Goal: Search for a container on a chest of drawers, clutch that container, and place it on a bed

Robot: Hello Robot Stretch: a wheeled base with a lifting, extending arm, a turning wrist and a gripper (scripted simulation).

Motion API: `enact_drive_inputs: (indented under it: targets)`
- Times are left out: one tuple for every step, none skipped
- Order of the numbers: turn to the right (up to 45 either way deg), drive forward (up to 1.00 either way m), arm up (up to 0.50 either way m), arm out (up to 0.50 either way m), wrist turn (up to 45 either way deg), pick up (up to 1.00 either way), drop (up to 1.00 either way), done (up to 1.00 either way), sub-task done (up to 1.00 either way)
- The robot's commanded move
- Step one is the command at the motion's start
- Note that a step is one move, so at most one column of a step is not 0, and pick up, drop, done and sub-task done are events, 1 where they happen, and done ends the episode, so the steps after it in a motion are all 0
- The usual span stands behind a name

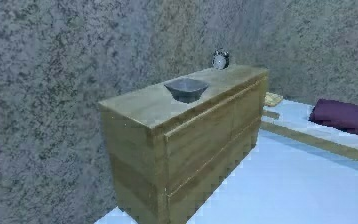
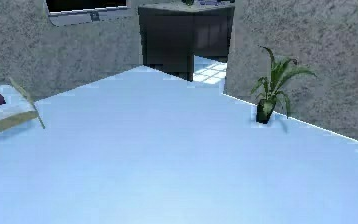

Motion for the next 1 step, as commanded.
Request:
enact_drive_inputs:
  targets:
    - [39.0, 0.00, 0.00, 0.00, 0.0, 0.00, 0.00, 0.00, 0.00]
